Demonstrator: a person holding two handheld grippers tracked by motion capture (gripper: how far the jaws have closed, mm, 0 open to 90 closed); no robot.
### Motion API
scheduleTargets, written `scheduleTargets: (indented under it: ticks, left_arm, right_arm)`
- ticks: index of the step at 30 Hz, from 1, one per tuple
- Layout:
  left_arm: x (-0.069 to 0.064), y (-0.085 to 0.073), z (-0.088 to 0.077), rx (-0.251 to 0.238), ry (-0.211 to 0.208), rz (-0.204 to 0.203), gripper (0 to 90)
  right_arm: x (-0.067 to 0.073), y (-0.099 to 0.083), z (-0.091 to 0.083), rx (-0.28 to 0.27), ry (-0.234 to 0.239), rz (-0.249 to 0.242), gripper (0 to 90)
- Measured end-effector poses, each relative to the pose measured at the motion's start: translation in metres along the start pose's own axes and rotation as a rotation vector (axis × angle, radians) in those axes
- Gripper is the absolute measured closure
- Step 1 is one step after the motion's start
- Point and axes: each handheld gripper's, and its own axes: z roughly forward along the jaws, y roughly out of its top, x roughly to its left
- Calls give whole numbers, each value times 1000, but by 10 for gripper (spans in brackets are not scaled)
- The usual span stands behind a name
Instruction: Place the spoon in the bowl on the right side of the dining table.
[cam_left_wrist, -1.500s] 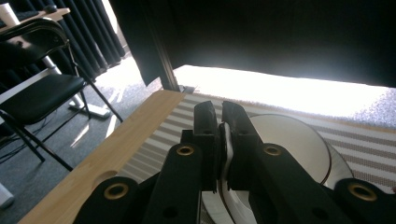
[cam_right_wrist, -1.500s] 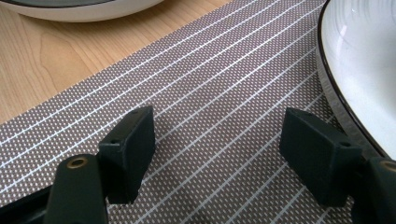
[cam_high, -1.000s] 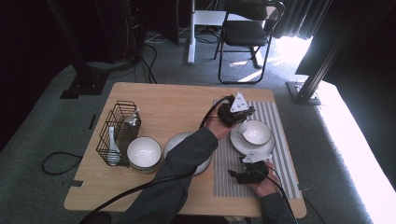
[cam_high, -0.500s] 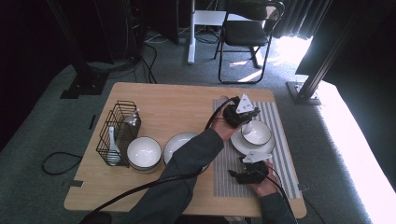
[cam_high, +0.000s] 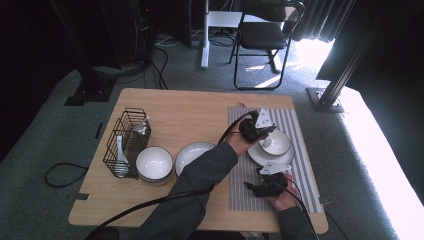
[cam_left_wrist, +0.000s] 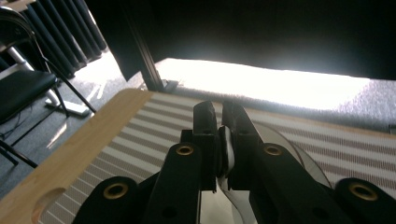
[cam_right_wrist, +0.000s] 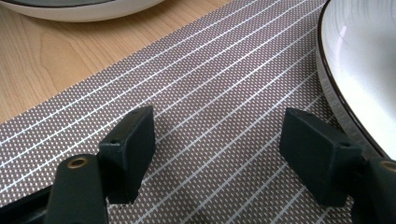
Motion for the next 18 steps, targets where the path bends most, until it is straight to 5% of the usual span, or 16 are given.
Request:
scheduleTargets:
  ticks: [18]
  left_arm:
    - [0,-38,-1,95,-7,-28,774]
  right_arm:
    - [0,0,0,1,3,4,262]
